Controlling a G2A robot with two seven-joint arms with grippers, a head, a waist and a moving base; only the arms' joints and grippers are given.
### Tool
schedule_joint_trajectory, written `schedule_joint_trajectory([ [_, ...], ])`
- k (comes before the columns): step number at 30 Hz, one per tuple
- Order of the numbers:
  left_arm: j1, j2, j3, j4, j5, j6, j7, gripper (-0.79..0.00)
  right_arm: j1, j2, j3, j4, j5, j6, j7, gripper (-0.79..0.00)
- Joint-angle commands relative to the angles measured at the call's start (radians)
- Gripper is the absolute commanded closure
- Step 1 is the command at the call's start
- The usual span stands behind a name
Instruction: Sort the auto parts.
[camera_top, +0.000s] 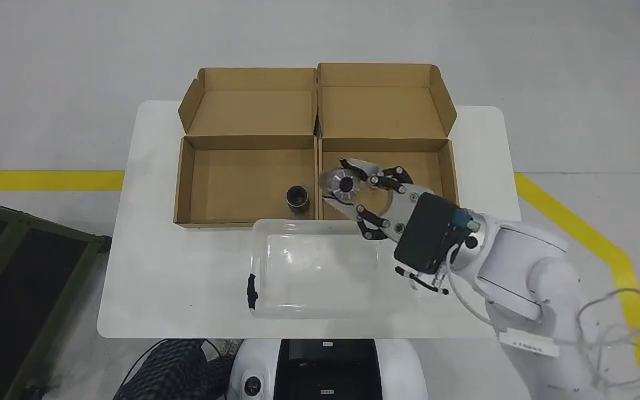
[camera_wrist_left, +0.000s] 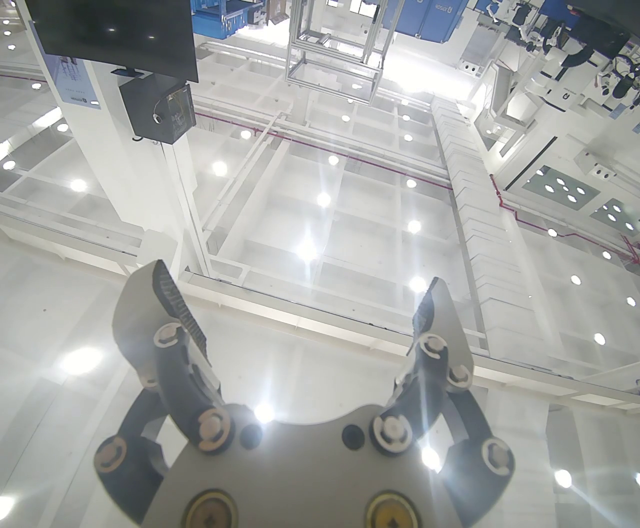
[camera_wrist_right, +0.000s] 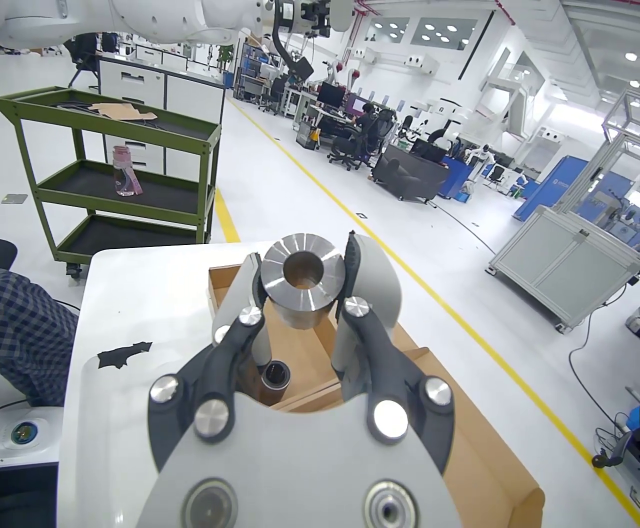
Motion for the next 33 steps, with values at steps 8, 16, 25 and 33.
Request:
schedule_joint_trajectory([
  [8,0.0,0.0,0.0,0.0,0.0,0.0,0.0,-0.785,0.027,0.001,-0.02,0.04,0.023,-0.004,0.012,0.0],
  [16,0.0,0.0,0.0,0.0,0.0,0.0,0.0,-0.785,0.087,-0.01,-0.122,0.141,0.034,0.023,0.039,0.0],
  [25,0.0,0.0,0.0,0.0,0.0,0.0,0.0,-0.785,0.184,-0.036,-0.267,0.273,0.027,0.069,0.07,0.0],
  [33,0.0,0.0,0.0,0.0,0.0,0.0,0.0,-0.785,0.273,-0.068,-0.383,0.402,-0.004,0.147,0.083,0.0],
])
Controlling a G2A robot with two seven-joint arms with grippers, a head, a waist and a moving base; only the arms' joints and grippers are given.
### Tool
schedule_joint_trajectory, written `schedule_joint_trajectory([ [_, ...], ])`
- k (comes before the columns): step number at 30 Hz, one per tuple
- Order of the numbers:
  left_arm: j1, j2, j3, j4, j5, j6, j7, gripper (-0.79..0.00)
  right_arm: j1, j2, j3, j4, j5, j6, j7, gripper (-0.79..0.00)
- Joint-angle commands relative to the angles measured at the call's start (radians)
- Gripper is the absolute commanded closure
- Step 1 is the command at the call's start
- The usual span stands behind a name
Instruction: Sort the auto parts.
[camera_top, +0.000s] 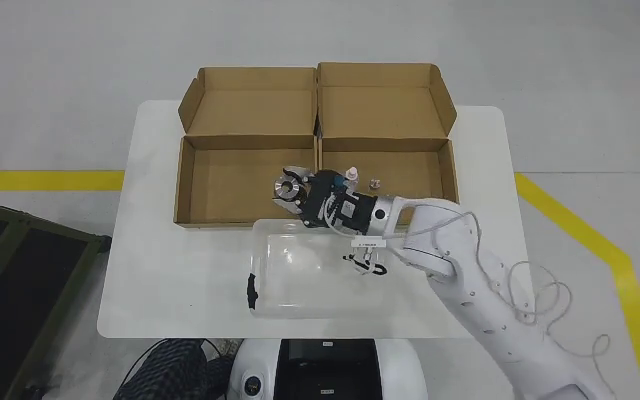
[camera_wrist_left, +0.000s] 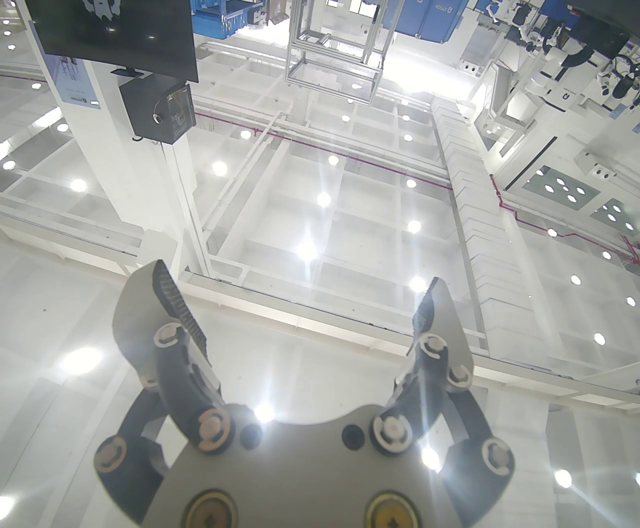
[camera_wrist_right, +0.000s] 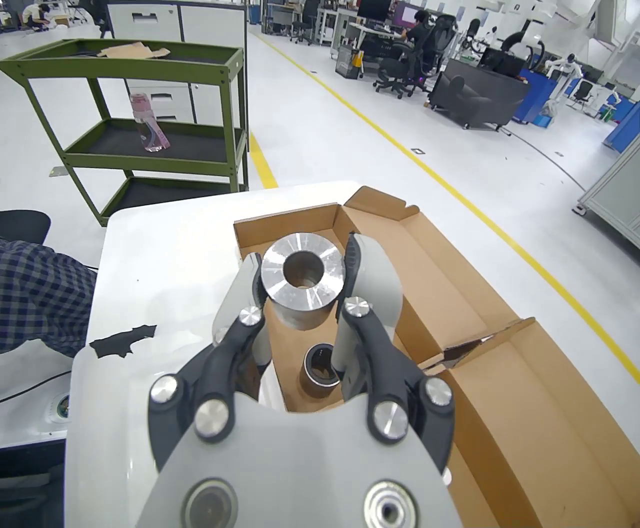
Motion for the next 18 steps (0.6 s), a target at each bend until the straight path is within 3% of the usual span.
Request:
schedule_joint_trajectory([
  [1,0.0,0.0,0.0,0.0,0.0,0.0,0.0,-0.785,0.026,-0.01,-0.03,0.035,-0.012,0.022,0.006,0.0],
  [18,0.0,0.0,0.0,0.0,0.0,0.0,0.0,-0.785,0.192,-0.098,-0.206,0.301,-0.025,0.15,0.046,0.0],
])
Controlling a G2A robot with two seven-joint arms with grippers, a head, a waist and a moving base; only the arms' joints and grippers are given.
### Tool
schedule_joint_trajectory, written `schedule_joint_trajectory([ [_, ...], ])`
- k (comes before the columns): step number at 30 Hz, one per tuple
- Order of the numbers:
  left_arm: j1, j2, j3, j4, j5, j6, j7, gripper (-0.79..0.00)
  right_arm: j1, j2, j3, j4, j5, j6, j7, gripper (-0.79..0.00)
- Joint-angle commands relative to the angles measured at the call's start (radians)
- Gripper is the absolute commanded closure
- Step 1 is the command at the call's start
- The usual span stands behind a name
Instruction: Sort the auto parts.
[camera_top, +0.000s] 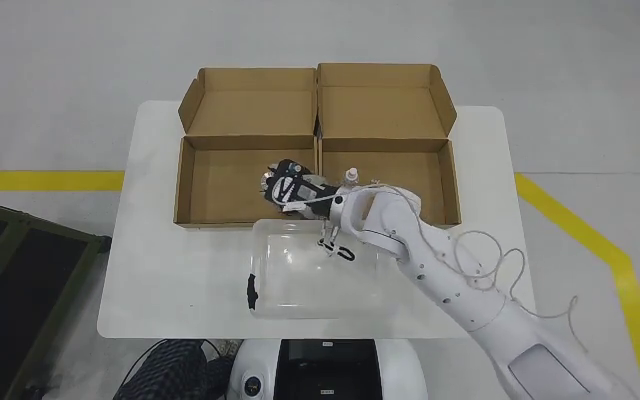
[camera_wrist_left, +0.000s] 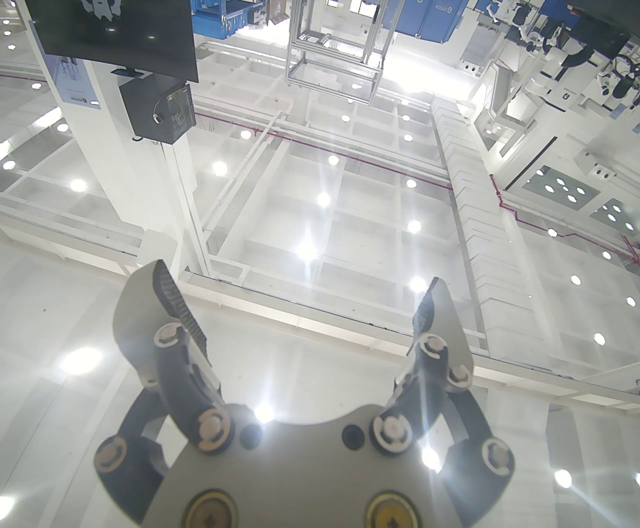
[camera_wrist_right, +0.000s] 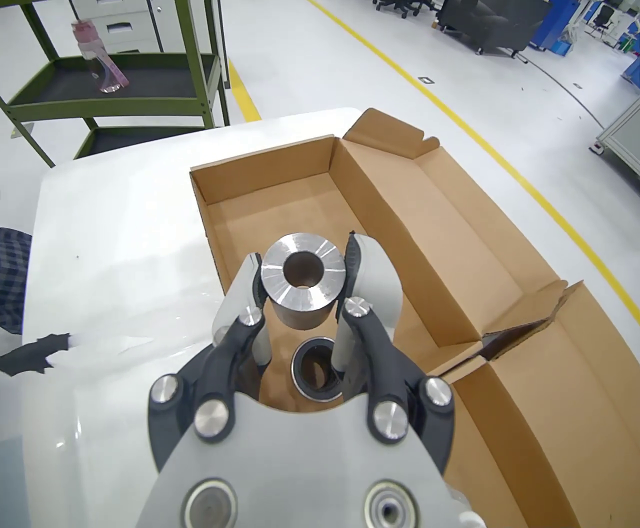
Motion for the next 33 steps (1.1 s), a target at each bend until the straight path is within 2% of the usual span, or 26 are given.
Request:
schedule_joint_trajectory([
  [1,0.0,0.0,0.0,0.0,0.0,0.0,0.0,-0.785,0.019,-0.011,-0.018,0.023,-0.012,0.016,0.012,0.0],
  [16,0.0,0.0,0.0,0.0,0.0,0.0,0.0,-0.785,0.105,-0.089,-0.114,0.201,0.002,0.059,0.08,0.0],
  [27,0.0,0.0,0.0,0.0,0.0,0.0,0.0,-0.785,0.143,-0.132,-0.141,0.273,-0.009,0.056,0.12,0.0],
  [33,0.0,0.0,0.0,0.0,0.0,0.0,0.0,-0.785,0.151,-0.149,-0.146,0.298,-0.011,0.049,0.14,-0.071],
])
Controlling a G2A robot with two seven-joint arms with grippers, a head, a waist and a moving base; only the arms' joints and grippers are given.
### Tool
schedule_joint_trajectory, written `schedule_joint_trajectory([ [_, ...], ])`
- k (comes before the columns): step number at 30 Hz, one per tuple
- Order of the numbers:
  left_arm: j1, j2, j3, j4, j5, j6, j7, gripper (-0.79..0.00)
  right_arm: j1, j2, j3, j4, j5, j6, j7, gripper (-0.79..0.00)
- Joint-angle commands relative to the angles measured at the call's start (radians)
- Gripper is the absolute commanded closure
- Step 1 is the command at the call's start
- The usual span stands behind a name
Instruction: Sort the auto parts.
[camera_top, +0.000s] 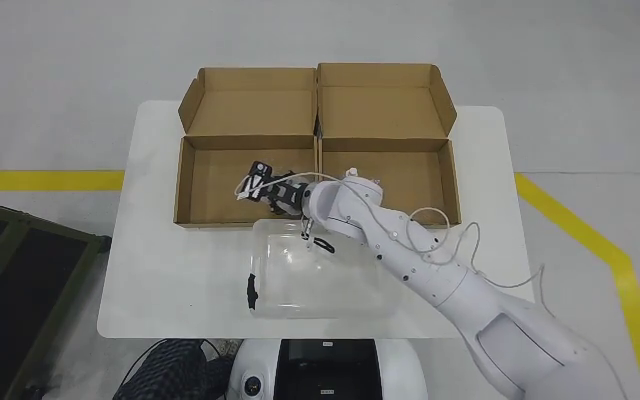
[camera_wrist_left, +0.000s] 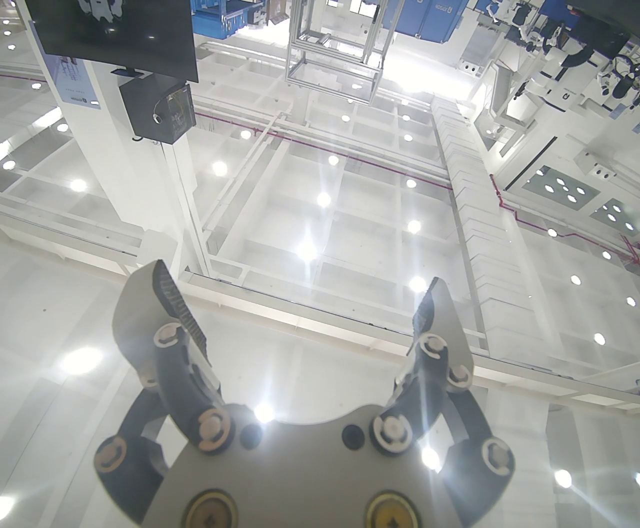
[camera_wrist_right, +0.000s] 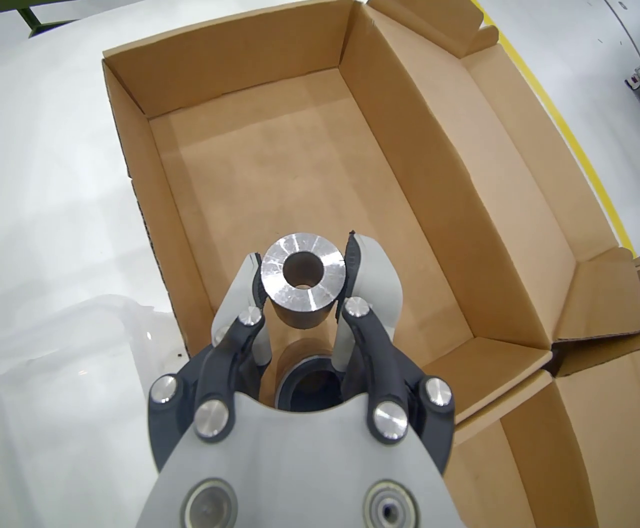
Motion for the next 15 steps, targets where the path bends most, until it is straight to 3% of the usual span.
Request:
schedule_joint_trajectory([
  [1,0.0,0.0,0.0,0.0,0.0,0.0,0.0,-0.785,0.002,-0.005,-0.001,0.007,-0.003,-0.003,0.002,-0.083],
  [15,0.0,0.0,0.0,0.0,0.0,0.0,0.0,-0.785,0.007,-0.035,-0.001,0.05,-0.027,-0.019,0.022,-0.203],
])
